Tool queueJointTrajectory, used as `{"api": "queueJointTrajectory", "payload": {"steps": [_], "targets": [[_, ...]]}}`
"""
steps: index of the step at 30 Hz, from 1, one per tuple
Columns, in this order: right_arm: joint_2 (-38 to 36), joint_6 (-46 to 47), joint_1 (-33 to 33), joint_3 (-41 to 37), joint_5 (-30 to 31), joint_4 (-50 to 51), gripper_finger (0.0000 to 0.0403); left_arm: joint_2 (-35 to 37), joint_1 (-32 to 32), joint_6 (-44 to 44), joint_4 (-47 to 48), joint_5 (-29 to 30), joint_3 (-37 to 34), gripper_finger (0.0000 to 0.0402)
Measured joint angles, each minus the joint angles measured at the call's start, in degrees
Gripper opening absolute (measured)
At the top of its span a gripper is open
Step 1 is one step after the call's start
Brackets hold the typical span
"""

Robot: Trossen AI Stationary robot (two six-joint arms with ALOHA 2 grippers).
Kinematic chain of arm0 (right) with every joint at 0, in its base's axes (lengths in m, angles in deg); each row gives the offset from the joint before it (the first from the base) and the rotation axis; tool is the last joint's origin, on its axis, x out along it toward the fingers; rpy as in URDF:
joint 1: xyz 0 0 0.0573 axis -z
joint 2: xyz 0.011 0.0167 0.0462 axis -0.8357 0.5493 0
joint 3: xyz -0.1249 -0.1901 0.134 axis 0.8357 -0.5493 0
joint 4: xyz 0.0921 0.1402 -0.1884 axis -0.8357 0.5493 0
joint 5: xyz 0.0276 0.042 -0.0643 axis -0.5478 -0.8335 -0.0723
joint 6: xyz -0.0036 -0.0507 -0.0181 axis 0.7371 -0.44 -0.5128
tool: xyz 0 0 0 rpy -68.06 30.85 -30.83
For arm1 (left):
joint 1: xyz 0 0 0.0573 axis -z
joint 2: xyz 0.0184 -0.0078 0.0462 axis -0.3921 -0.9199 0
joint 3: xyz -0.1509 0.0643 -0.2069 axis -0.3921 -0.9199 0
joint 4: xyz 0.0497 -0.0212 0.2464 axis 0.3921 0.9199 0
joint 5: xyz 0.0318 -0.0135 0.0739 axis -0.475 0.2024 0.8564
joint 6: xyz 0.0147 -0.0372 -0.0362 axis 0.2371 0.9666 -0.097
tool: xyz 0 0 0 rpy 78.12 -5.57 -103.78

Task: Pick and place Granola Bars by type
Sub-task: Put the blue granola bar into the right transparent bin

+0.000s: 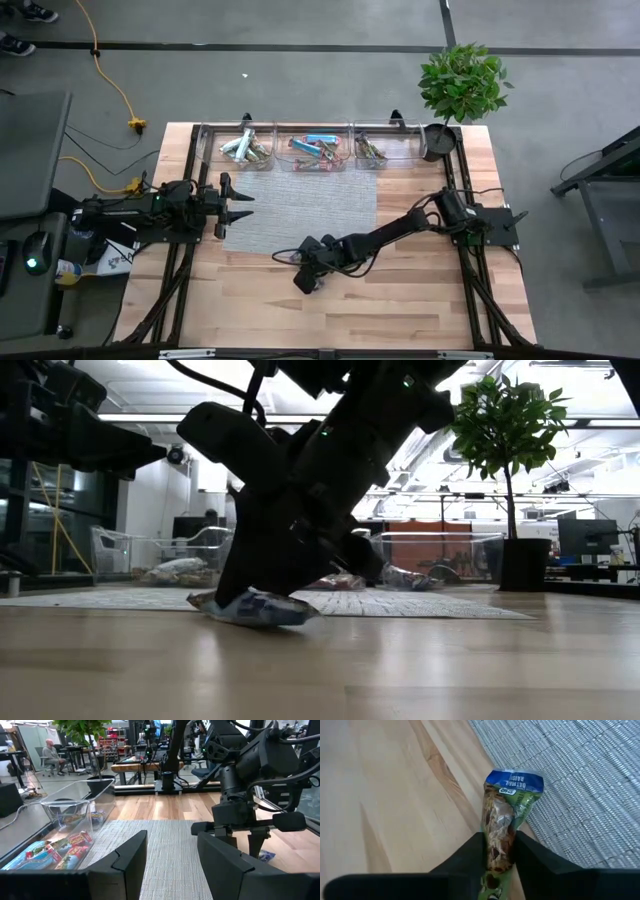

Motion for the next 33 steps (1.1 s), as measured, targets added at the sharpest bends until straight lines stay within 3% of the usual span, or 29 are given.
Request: {"api": "queueJointTrajectory", "payload": {"steps": [12,20,33], "targets": [[-4.7,-7.0,1.2,-0.3,1.7,-2.5,0.0040,0.0,0.0,0.0,0.0,0.0,0.0,0.0172],[-11.9,-15.8,6.7,-0.2,9.7,-1.8,0.0027,0.0,0.0,0.0,0.0,0.0,0.0,0.0172],[-24.7,-21.0,25.8,-0.1,15.8,21.3,0.0024,0.0,0.0,0.0,0.0,0.0,0.0,0.0172]]}}
